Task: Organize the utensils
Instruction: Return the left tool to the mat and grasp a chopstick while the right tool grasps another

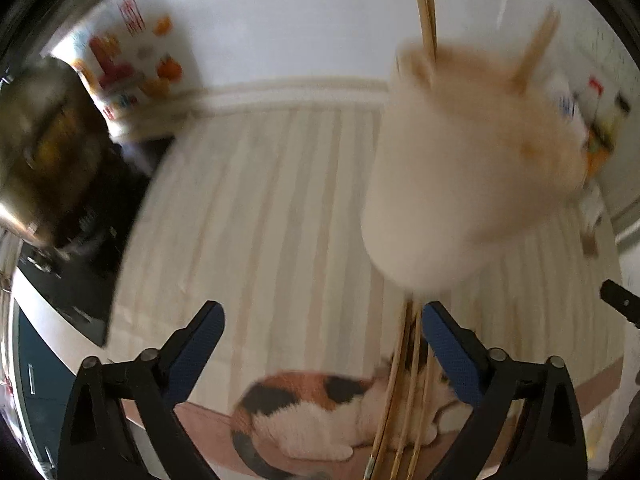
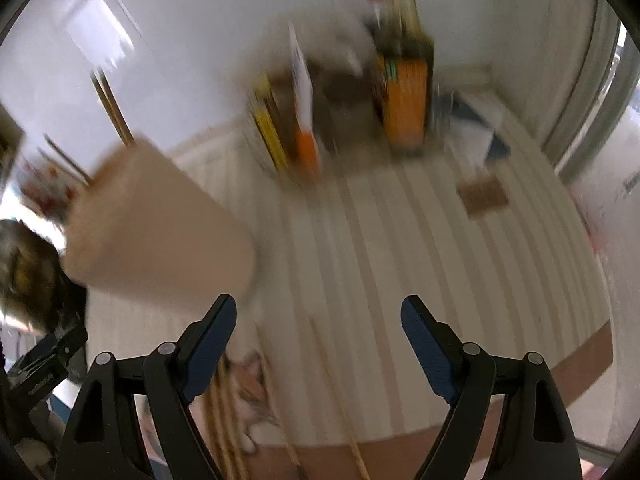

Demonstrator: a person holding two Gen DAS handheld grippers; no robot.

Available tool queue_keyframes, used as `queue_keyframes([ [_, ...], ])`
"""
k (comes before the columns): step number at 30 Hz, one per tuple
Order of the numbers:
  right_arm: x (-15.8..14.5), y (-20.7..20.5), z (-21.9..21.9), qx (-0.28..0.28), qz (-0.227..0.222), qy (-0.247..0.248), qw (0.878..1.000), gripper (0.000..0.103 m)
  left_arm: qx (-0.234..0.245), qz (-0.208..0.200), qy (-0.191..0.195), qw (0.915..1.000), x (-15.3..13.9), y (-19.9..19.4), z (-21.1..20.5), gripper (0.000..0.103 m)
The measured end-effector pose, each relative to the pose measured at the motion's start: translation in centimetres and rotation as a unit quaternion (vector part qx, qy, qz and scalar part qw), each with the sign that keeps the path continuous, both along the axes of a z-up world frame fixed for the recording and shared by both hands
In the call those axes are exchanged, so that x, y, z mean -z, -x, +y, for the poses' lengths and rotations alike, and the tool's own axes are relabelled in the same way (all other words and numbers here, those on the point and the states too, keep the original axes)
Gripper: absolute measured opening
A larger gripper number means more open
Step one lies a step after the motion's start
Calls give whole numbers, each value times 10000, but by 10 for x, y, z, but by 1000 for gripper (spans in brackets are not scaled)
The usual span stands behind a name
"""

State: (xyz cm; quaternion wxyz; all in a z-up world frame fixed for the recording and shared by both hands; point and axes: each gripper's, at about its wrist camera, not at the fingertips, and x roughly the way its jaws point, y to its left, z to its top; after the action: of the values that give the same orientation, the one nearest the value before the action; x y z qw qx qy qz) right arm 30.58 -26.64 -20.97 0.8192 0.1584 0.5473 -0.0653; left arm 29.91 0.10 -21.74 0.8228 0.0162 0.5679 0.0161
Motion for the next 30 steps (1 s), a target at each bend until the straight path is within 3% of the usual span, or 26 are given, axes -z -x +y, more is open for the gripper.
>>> queue_keyframes([
  [1,13,3,1,-69,200,18,9998,72,70,217,103,9997,14,2,-2,90],
  [2,21,4,1,-107,317,18,9994,63,128,455,231,9986,27,4,-4,77],
  [3,32,6,2,-159,474,-11,9988,59,187,634,315,9973,38,6,-7,64],
  [4,46,9,3,-213,655,-48,9976,55,277,853,402,9952,52,8,-10,60],
  [6,62,13,4,-271,866,-35,9959,52,426,1214,460,9906,77,13,-16,34],
  [14,103,26,6,-389,1386,35,9896,48,658,1640,544,9828,112,23,-33,22],
  [20,116,31,3,-381,1545,49,9872,48,843,1668,595,9806,116,22,-40,4],
  [24,123,33,3,-436,1617,171,9857,48,774,1654,597,9814,118,20,-46,4],
  [30,135,40,10,-677,1711,314,9824,42,397,1617,567,9844,116,14,-18,3],
])
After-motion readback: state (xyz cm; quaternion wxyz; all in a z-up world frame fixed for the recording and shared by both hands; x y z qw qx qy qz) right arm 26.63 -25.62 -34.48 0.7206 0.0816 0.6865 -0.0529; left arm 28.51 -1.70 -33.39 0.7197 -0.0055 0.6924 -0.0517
